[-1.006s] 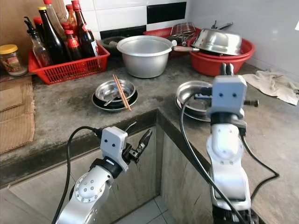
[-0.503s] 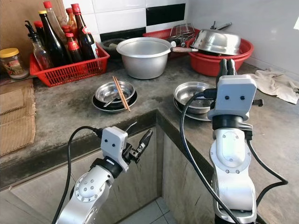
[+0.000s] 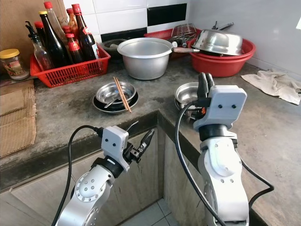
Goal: Kitchen organization
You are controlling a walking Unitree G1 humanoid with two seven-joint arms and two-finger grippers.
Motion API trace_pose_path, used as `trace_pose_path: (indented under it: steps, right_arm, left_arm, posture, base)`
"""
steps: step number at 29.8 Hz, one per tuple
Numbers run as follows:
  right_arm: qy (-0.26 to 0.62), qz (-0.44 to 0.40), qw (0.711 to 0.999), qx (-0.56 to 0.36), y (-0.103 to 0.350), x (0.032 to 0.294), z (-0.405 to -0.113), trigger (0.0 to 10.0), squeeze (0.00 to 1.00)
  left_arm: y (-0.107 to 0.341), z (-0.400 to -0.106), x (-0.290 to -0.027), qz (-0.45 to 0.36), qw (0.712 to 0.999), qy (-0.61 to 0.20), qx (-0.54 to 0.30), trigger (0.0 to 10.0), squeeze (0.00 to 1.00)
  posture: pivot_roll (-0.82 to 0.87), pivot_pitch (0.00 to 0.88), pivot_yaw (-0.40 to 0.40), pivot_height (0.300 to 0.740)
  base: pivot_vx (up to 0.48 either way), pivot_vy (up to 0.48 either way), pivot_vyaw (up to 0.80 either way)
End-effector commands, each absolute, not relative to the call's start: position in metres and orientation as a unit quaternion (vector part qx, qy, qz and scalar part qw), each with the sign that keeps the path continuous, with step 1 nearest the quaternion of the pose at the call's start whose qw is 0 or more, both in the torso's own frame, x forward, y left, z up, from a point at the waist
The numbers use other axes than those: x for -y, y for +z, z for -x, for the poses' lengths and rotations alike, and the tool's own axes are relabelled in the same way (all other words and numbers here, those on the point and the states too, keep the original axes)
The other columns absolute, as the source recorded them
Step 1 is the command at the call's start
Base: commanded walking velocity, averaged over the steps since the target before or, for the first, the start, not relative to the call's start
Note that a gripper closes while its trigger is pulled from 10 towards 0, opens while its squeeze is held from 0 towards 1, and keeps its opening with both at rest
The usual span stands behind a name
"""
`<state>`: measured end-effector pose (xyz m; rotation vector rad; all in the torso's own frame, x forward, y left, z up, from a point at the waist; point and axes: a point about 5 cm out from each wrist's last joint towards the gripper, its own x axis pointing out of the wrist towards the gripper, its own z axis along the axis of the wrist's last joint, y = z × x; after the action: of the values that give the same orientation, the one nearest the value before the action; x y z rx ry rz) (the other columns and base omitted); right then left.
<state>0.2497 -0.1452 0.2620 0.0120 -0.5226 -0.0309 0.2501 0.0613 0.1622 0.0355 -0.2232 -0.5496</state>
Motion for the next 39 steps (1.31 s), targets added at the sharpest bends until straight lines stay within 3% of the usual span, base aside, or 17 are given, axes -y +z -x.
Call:
trace_pose_path:
  steps: [1, 13, 39]
  right_arm:
    - [-0.013, -0.009, 0.965, 0.26, 0.2648, 0.1444, -0.2499, 10.0, 0.0]
    - [-0.012, -0.017, 0.963, 0.27, 0.2714, 0.1416, -0.2555, 10.0, 0.0]
    - [-0.012, -0.02, 0.966, 0.257, 0.2668, 0.1387, -0.2573, 10.0, 0.0]
  left_arm:
    - [0.1628, -0.25, -0.0621, -0.021, 0.957, -0.268, 0.113, 10.0, 0.0]
    - [0.1625, -0.25, -0.0615, -0.024, 0.958, -0.264, 0.111, 10.0, 0.0]
    - [0.1608, -0.2488, -0.0629, -0.023, 0.96, -0.259, 0.105, 10.0, 0.0]
  posture:
    - [0.0, 0.0, -0.006, 0.74]
    - [0.0, 0.0, -0.009, 0.74]
    - [0.0, 0.0, -0.006, 0.74]
  base:
    - [0.0, 0.0, 0.0]
    - [-0.06, 0.0, 0.0]
    - [-0.277, 0.0, 0.0]
